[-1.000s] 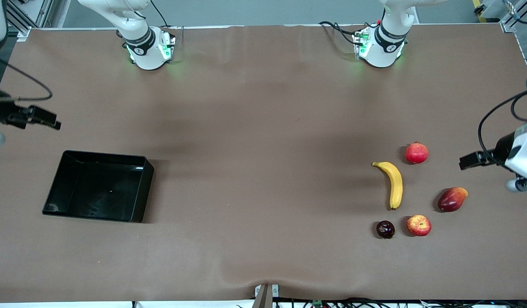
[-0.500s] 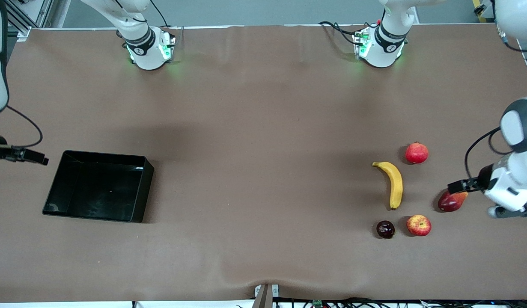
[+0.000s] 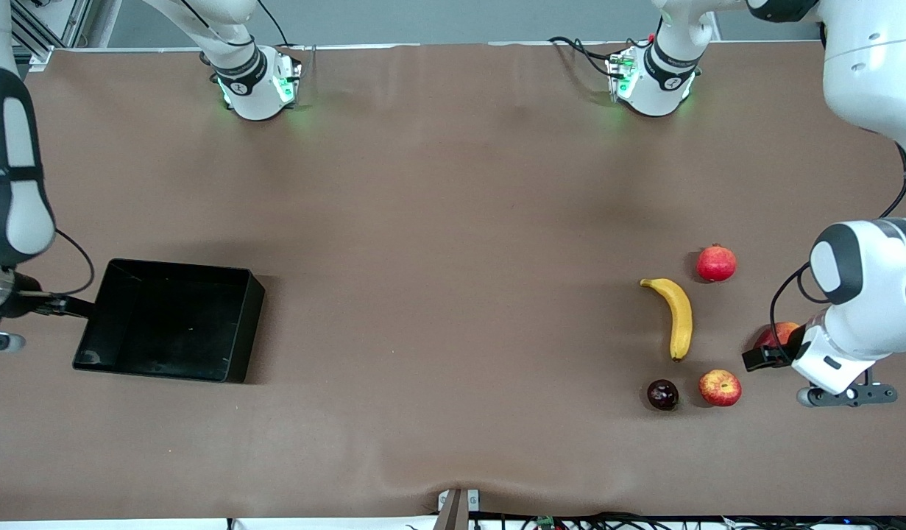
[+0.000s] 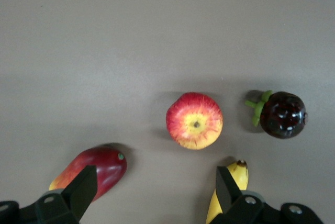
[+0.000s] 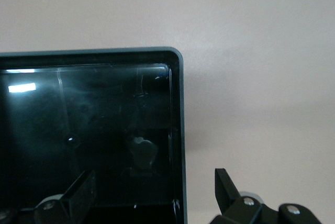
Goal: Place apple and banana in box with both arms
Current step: 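Grip the tray rim with the right gripper while the left gripper grasps the apple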
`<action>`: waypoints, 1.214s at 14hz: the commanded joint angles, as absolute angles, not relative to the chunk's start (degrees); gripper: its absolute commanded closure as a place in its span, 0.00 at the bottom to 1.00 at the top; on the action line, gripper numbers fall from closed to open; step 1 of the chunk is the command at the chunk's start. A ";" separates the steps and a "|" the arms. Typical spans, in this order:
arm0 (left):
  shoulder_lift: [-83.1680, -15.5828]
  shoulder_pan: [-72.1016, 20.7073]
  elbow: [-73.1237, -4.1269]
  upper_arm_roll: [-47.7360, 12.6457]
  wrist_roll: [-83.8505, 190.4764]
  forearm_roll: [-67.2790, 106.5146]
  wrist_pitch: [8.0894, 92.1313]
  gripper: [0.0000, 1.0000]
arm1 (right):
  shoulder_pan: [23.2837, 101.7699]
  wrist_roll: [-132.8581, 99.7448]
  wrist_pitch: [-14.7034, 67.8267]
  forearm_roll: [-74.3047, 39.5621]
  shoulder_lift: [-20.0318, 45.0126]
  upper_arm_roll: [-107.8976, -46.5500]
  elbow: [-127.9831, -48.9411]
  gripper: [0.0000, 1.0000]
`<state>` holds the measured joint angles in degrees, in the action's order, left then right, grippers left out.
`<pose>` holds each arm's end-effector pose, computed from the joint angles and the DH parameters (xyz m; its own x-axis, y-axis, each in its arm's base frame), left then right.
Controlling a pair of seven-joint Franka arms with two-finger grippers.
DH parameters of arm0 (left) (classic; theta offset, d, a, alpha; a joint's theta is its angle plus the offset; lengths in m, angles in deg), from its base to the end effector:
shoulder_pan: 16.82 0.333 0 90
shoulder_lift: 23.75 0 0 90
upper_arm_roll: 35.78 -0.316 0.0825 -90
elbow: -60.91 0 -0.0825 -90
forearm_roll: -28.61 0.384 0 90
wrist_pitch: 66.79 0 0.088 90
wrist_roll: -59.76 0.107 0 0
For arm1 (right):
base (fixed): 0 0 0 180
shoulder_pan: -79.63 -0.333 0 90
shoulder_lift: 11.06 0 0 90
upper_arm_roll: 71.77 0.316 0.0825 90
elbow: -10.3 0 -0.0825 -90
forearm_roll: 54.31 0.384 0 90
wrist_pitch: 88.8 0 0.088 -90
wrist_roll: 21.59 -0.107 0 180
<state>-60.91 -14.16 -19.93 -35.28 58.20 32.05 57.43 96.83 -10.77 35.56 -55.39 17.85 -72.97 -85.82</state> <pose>0.7329 0.0313 0.3308 0.9935 0.0332 0.1089 0.0383 -0.9983 -0.0448 0.6393 -0.2119 0.3089 0.9928 -0.1189 -0.0164 -0.1185 -0.9927 0.0229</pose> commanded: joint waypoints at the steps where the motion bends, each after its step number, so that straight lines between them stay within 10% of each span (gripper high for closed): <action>1: -64.88 -14.36 -14.86 -35.17 59.24 31.25 58.45 0.00 | 98.17 -10.25 39.16 -56.33 22.32 -71.95 -85.68 0.00; 5: -67.43 -14.45 -14.76 -34.29 59.24 31.16 64.51 0.00 | 99.57 -7.09 40.14 -56.06 24.71 -71.86 -85.68 0.05; 9: -69.19 -14.27 -15.03 -34.29 59.24 30.90 65.66 0.00 | 99.66 -6.56 39.97 -55.97 24.80 -71.86 -85.68 0.95; 17: -72.70 -14.36 -15.38 -34.29 59.67 28.61 68.74 0.00 | 98.70 -6.29 39.44 -55.89 23.57 -71.69 -85.50 1.00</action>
